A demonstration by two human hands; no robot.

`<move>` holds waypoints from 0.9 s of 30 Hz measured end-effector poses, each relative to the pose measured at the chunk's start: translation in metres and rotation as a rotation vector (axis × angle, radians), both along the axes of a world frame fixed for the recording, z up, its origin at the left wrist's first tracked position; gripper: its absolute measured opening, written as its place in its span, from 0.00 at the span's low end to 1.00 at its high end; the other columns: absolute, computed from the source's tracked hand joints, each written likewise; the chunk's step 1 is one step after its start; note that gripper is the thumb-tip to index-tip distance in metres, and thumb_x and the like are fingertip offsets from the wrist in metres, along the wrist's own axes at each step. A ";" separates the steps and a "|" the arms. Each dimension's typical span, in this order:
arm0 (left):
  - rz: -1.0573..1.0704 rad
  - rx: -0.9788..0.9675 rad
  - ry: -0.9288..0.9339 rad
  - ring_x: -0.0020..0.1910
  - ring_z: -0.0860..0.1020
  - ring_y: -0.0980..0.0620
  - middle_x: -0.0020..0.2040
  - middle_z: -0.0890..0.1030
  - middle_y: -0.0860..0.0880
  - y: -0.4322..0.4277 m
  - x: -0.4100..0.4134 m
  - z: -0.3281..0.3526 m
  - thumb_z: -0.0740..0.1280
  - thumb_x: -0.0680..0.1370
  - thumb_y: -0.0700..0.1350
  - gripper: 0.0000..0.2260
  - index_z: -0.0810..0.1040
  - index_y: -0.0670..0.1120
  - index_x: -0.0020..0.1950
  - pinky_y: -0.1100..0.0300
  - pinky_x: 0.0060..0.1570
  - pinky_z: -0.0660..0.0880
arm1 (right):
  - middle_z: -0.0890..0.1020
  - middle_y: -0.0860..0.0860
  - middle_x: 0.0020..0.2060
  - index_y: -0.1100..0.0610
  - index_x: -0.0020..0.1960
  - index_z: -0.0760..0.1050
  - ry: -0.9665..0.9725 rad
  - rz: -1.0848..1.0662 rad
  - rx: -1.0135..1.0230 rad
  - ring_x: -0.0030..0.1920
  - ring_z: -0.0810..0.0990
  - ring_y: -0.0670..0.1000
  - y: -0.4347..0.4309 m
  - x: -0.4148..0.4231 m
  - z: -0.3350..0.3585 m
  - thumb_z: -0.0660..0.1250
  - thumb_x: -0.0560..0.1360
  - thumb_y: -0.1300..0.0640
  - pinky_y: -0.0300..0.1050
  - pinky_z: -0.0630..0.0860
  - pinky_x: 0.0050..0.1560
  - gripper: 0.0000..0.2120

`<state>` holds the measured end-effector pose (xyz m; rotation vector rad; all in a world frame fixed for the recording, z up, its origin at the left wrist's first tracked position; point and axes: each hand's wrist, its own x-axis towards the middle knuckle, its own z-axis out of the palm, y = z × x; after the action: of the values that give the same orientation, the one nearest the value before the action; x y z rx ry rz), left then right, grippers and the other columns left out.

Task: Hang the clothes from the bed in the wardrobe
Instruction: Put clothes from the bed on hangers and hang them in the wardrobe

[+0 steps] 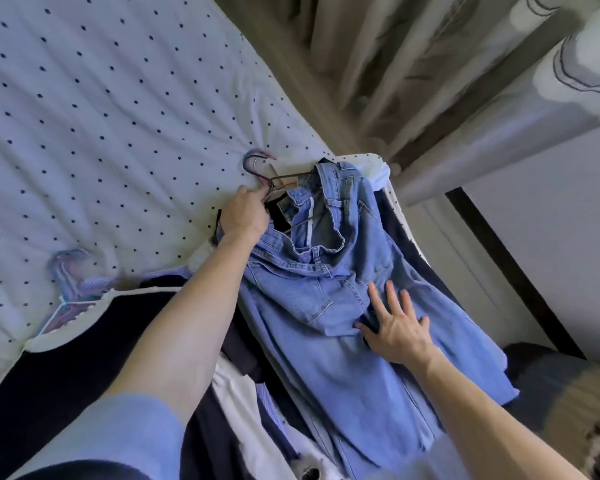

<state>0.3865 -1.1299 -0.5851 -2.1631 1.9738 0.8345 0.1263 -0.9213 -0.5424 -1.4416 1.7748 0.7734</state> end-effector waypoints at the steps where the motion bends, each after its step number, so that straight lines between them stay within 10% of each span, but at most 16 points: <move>1: -0.028 0.040 -0.010 0.58 0.77 0.37 0.64 0.73 0.42 0.002 0.002 0.004 0.54 0.84 0.47 0.19 0.67 0.55 0.76 0.50 0.47 0.74 | 0.40 0.47 0.80 0.40 0.80 0.36 -0.019 0.001 0.031 0.80 0.41 0.56 -0.002 -0.002 0.004 0.54 0.79 0.33 0.68 0.57 0.73 0.38; 6: -0.061 0.160 -0.024 0.79 0.55 0.44 0.81 0.55 0.47 0.046 -0.002 0.043 0.49 0.83 0.59 0.28 0.49 0.52 0.82 0.40 0.75 0.55 | 0.61 0.49 0.77 0.45 0.78 0.57 -0.098 0.002 -0.018 0.76 0.60 0.55 0.005 -0.010 0.049 0.57 0.80 0.43 0.56 0.65 0.72 0.28; 27: -1.177 -0.037 0.294 0.73 0.67 0.57 0.71 0.73 0.61 0.438 -0.272 0.293 0.61 0.79 0.56 0.21 0.70 0.62 0.73 0.59 0.67 0.66 | 0.72 0.40 0.70 0.44 0.65 0.78 0.023 -0.820 -1.064 0.70 0.71 0.44 0.464 -0.097 0.283 0.67 0.79 0.49 0.35 0.63 0.70 0.15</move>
<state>0.1142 -0.6914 -0.2919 -0.5588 2.7840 0.8475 0.0288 -0.4576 -0.2598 -1.0224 2.6486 -0.6863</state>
